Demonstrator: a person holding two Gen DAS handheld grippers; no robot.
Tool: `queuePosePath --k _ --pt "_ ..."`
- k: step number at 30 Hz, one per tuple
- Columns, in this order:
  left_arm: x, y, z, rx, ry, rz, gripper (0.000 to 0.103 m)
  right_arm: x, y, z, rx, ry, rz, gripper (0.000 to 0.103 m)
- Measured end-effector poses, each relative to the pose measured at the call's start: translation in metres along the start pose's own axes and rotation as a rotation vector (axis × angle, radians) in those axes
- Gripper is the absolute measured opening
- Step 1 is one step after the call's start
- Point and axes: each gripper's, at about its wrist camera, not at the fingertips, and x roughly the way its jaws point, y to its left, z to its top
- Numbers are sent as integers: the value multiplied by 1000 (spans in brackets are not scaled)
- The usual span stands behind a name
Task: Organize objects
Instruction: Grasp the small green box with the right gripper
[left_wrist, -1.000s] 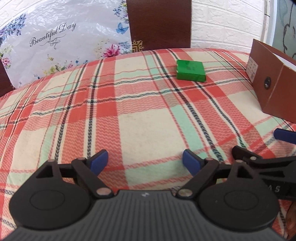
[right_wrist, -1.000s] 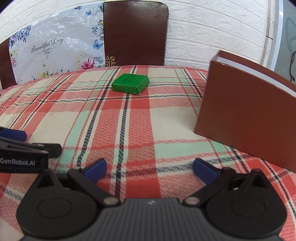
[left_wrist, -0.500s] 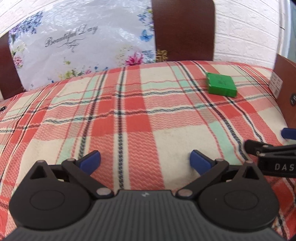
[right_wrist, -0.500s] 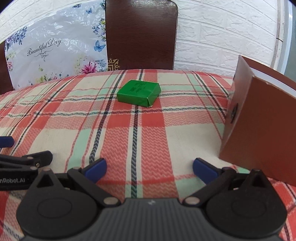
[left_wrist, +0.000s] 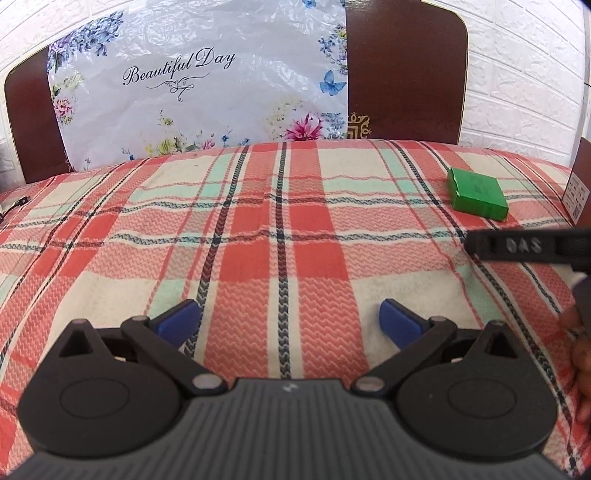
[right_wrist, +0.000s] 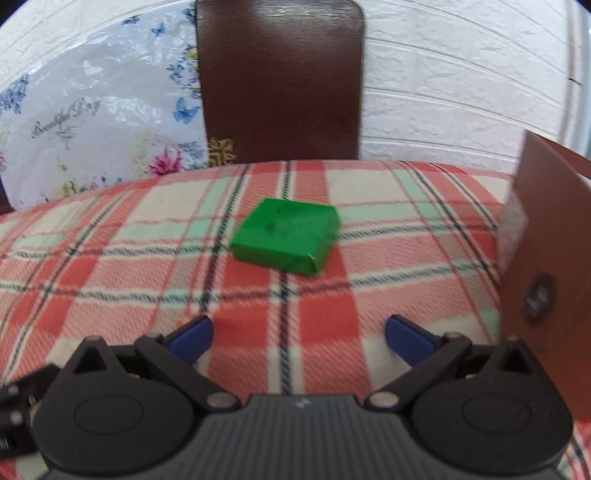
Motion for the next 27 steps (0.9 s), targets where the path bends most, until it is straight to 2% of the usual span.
queuePosePath --k 8,10,12,15,27 --pt "1 0 -1 -4 -10 -9 103 40 11 30 22 -25 -52 103" --pt "1 0 -1 -6 -12 -11 103 45 11 34 19 -32 -63 100" --pt "1 0 -1 -8 -13 -14 103 43 13 33 1 -54 -61 74" --pt "2 0 -1 -9 -15 -18 103 37 15 31 -24 -59 -49 66" --pt "1 0 0 -2 -14 -26 103 -29 2 -17 -81 -7 43 64"
